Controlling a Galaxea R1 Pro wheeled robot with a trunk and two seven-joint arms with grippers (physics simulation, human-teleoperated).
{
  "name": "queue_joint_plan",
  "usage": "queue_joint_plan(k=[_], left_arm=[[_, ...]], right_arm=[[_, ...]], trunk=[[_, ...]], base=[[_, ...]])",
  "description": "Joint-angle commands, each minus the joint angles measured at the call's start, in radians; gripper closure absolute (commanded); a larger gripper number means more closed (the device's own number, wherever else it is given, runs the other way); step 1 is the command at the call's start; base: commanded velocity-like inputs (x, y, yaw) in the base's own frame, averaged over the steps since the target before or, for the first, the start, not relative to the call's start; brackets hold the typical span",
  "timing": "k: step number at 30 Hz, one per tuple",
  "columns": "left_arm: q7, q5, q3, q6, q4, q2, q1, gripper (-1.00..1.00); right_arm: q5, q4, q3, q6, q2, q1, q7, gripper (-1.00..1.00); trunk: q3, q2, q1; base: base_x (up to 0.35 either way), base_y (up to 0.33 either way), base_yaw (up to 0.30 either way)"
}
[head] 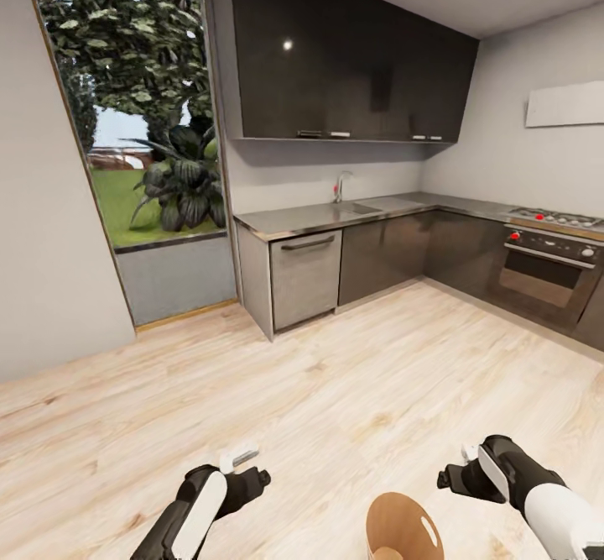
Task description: Put the three can of soda from the living room inside the tash can in the kitchen.
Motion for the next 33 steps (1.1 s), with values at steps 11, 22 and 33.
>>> queue_joint_plan(k=[11, 22, 33], left_arm=[[-0.074, 0.012, -0.009, 0.011, 0.092, -0.008, -0.149, -1.0], [-0.087, 0.088, -0.015, -0.039, 0.188, 0.0, -0.164, -1.0], [-0.085, 0.083, -0.021, -0.048, 0.207, 0.002, -0.164, -1.0]], right_arm=[[-0.073, 0.0, 0.007, 0.003, 0.0, 0.001, 0.011, -1.0], [-0.076, -0.002, 0.006, 0.001, -0.002, 0.001, 0.015, -1.0], [-0.079, -0.002, 0.004, 0.005, -0.004, 0.001, 0.015, -1.0]], trunk=[[-0.035, -0.077, 0.042], [-0.069, -0.154, 0.084], [-0.104, -0.231, 0.127]], base=[[0.0, 0.0, 0.0], [0.0, 0.0, 0.0], [0.0, 0.0, 0.0]])
